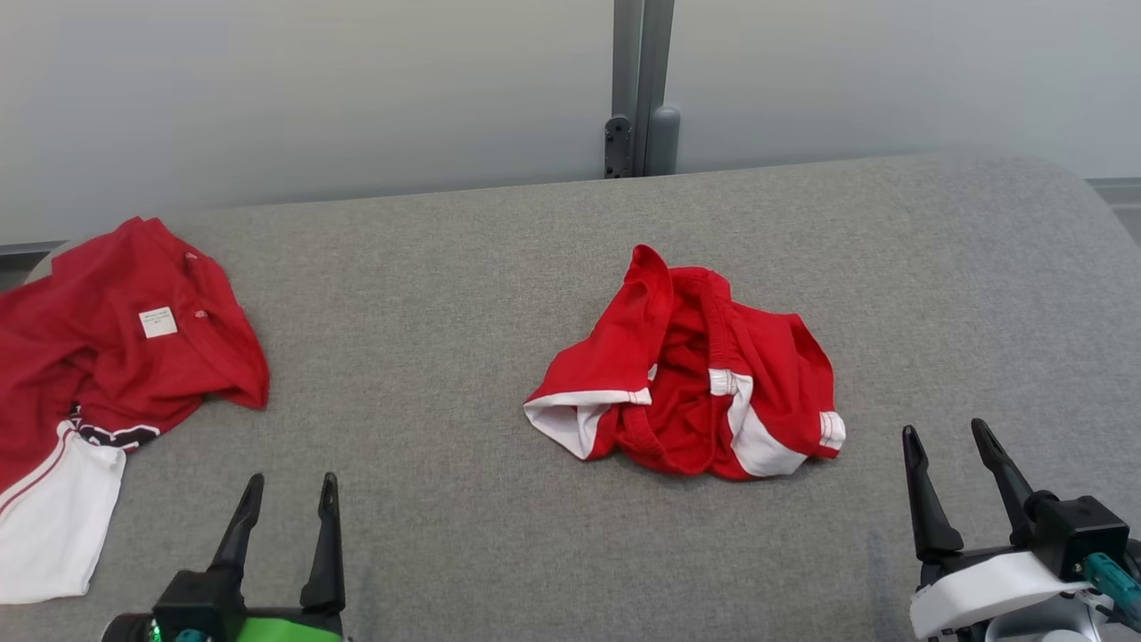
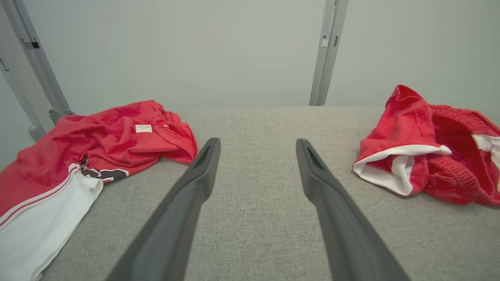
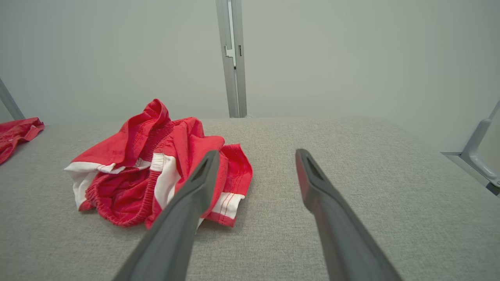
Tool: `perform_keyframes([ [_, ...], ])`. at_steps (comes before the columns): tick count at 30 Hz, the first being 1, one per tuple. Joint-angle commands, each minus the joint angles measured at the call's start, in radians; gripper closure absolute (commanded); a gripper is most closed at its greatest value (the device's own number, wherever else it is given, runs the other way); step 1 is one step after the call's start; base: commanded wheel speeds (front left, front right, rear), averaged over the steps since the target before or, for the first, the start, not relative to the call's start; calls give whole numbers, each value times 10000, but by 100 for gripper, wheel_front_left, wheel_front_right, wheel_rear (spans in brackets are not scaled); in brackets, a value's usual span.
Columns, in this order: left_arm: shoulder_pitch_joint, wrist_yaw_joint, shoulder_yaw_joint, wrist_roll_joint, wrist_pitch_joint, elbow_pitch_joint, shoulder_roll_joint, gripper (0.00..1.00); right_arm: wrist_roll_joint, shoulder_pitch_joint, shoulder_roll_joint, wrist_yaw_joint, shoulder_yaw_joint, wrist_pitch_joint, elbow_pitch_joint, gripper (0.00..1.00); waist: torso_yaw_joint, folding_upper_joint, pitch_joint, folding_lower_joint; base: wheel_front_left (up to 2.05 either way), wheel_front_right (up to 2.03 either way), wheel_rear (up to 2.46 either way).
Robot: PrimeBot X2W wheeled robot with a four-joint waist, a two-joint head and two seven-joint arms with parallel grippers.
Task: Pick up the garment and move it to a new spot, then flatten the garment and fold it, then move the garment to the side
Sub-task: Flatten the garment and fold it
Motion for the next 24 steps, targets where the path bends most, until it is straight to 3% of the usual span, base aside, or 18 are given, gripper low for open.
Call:
perform_keyframes([
  [1,-302,-24,-151,-96,-5,-121,11,0,50,-104,-68,-5,6,-31,-2,0,-95,0,1,0,0,0,0],
  [7,-1058,-25,-1532,-325,-3,-442,-66,0,55,-238,-89,-3,118,-31,-48,0,-548,0,69,0,0,0,0],
  [15,-2945,-17,-4383,-1335,543,-64,-211,0,93,-510,8,-3,260,-31,-159,0,-1479,0,688,0,0,0,0],
  [21,-4375,-8,-5543,-2331,1524,821,-290,0,155,-872,237,-5,303,-31,-214,0,-2274,0,1484,0,0,0,0],
  [24,-4854,107,-5673,-2759,1870,1444,-279,0,187,-1049,378,-3,316,-31,-213,0,-2678,0,1843,0,0,0,0],
])
